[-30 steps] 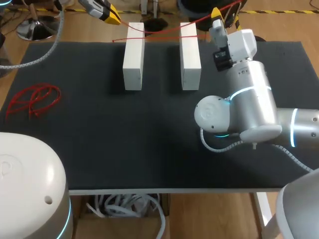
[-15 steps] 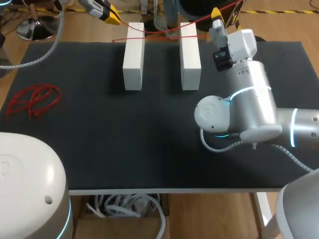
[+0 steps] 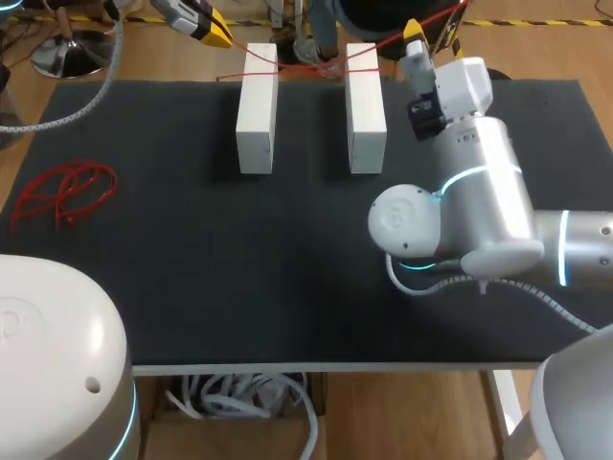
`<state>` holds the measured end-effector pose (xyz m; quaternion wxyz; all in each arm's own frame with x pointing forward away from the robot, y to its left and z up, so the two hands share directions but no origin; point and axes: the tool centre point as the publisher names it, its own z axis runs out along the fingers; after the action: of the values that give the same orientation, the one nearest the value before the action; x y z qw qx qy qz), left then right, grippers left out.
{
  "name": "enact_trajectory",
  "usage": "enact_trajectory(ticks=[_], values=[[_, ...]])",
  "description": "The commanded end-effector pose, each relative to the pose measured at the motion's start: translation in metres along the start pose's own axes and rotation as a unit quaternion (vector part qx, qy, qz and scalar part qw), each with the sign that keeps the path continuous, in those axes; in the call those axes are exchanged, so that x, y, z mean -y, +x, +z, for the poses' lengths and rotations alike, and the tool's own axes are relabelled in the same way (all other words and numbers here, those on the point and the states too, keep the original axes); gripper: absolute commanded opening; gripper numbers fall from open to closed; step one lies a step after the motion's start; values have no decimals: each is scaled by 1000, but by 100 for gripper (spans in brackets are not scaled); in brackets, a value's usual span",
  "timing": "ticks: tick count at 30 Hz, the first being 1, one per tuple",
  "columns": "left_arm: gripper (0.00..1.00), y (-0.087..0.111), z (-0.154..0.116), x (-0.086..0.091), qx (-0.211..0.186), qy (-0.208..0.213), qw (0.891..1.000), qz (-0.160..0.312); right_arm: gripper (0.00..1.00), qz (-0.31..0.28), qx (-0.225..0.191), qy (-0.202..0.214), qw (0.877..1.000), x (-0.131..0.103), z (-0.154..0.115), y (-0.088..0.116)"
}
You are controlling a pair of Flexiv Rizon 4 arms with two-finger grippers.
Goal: Grab the tape and strap the tape.
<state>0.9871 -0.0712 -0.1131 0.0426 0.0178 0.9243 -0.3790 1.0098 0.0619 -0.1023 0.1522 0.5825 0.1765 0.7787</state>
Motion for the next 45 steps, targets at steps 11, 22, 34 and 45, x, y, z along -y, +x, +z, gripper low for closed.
enact_trajectory(ticks=[11,22,34,45], values=[[0,0,0,0,-1,-1,1000,0,0,-80,104,18,991,-2,-23,24],[0,0,0,0,-1,-1,1000,0,0,-181,131,45,974,6,-13,34],[0,0,0,0,-1,-1,1000,0,0,-294,138,65,944,22,-1,52],[0,0,0,0,-1,-1,1000,0,0,-395,154,77,902,44,9,66]])
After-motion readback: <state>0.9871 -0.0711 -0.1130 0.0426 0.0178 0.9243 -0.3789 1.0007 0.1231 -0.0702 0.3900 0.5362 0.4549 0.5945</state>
